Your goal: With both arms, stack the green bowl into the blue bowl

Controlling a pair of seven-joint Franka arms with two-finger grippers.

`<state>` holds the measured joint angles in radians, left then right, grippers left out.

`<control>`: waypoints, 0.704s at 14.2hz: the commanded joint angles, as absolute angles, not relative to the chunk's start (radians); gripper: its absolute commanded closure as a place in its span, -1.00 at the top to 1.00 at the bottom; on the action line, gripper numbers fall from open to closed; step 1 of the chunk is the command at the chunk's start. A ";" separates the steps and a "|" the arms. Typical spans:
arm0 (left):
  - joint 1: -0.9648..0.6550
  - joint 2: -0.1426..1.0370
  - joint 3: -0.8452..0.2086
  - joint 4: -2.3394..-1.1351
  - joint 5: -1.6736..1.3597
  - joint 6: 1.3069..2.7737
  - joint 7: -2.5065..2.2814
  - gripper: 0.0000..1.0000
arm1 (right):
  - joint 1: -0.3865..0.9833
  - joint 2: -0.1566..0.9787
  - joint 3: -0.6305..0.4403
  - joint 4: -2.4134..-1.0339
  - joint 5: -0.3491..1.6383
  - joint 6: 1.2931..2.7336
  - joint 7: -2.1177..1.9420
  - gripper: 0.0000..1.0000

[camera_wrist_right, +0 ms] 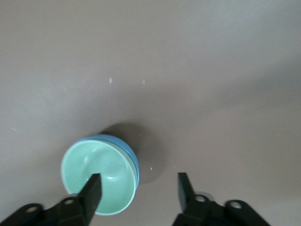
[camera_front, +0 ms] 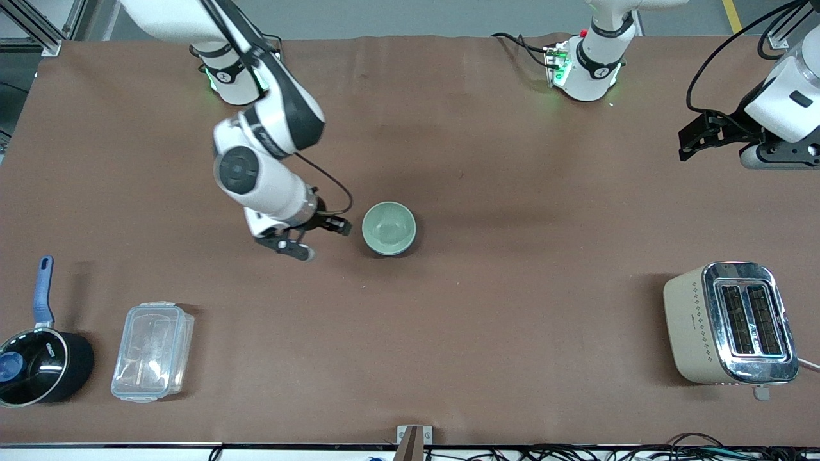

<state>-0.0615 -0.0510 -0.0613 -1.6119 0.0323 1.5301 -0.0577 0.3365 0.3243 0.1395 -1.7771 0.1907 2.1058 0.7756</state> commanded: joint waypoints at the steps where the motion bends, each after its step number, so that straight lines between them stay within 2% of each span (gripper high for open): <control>1: -0.063 -0.058 -0.060 -1.611 0.015 1.535 -0.049 1.00 | 0.252 0.233 0.155 -1.717 0.132 1.996 0.776 0.64; 3: -0.063 -0.058 -0.060 -1.611 0.015 1.536 -0.049 1.00 | 0.203 0.207 0.155 -1.637 0.056 1.915 0.763 0.70; 4: -0.063 -0.058 -0.060 -1.611 0.015 1.536 -0.049 1.00 | 0.180 0.192 0.156 -1.611 0.026 1.902 0.734 0.80; 5: -0.063 -0.057 -0.060 -1.611 0.015 1.536 -0.049 1.00 | 0.160 0.181 0.155 -1.595 0.017 1.902 0.694 1.00; 7: -0.063 -0.057 -0.060 -1.608 0.015 1.536 -0.045 1.00 | 0.109 0.160 0.155 -1.572 0.015 1.895 0.596 1.00; 10: -0.063 -0.041 -0.060 -1.577 0.017 1.532 -0.037 1.00 | 0.048 0.086 0.153 -1.554 -0.004 1.785 0.534 1.00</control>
